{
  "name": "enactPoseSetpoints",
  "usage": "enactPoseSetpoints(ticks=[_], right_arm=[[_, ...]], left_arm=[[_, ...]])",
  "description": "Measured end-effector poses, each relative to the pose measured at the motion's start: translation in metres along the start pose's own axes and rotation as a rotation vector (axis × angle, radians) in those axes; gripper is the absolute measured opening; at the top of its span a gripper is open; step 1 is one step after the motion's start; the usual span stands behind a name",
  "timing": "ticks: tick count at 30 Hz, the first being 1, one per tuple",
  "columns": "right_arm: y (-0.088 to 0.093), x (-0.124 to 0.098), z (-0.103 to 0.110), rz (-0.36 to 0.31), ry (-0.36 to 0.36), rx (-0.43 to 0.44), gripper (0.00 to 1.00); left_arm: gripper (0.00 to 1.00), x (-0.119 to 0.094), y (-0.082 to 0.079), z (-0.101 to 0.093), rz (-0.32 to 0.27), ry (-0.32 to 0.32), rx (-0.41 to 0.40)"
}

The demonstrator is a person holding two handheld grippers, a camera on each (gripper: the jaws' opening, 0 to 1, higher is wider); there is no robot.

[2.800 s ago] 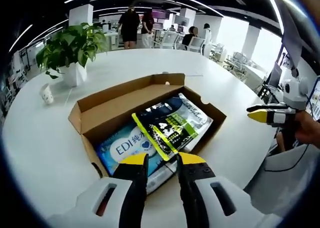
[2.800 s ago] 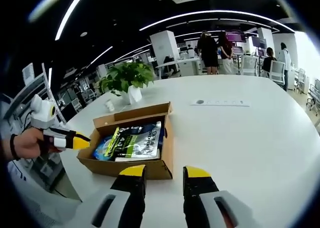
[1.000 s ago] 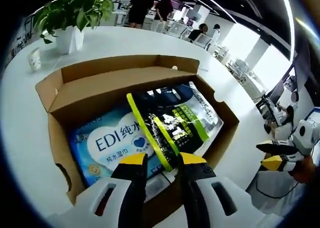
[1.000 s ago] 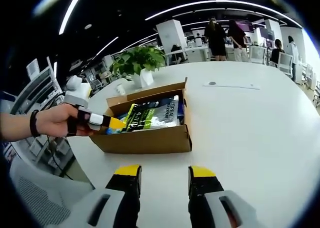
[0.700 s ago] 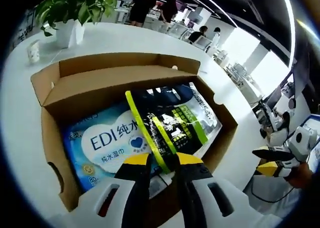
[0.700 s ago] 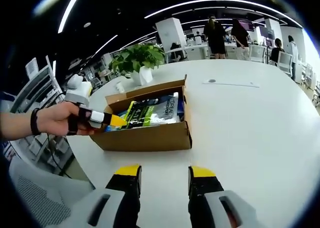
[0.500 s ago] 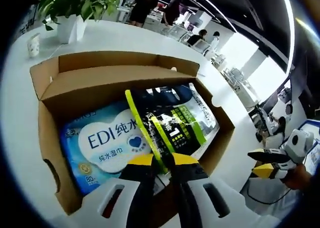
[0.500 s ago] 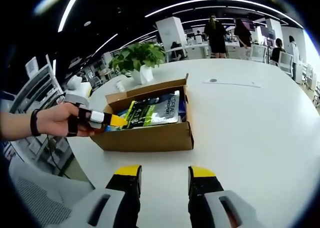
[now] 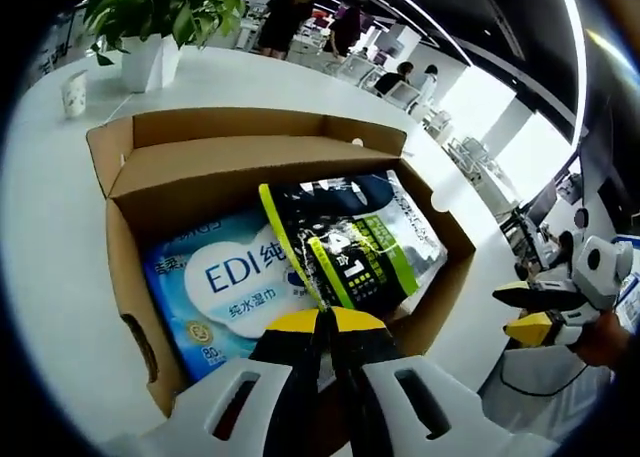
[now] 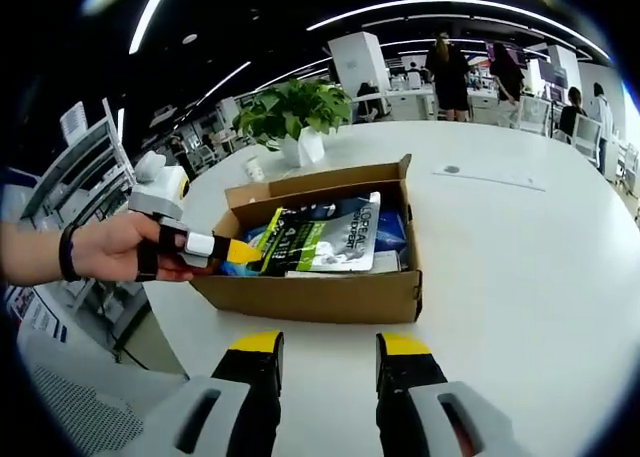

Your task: Operate the shoe box by opening the lid, removing the specified soft item, and placing it in the target area until the item is outside and the box remains undamaged.

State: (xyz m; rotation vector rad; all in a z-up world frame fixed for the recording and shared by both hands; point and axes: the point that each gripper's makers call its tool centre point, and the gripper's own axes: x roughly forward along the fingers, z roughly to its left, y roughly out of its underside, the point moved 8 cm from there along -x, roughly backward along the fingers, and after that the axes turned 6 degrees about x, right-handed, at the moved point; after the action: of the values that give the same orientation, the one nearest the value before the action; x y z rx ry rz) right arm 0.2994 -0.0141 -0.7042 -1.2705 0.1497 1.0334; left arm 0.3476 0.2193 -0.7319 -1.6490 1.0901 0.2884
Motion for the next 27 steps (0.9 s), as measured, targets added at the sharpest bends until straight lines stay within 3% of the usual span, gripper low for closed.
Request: enactPoseSetpoints(ticks=[12,27], right_arm=[[-0.027,0.021,0.006,-0.006,-0.014,-0.027,0.33],[-0.054,0.049,-0.002,-0.002,-0.013,-0.030,0.33]], left_arm=[[0.00,-0.004,0.001,0.007,0.006,0.008,-0.018],[0.01,0.000,0.000,0.012,0.025,0.007,0.006]])
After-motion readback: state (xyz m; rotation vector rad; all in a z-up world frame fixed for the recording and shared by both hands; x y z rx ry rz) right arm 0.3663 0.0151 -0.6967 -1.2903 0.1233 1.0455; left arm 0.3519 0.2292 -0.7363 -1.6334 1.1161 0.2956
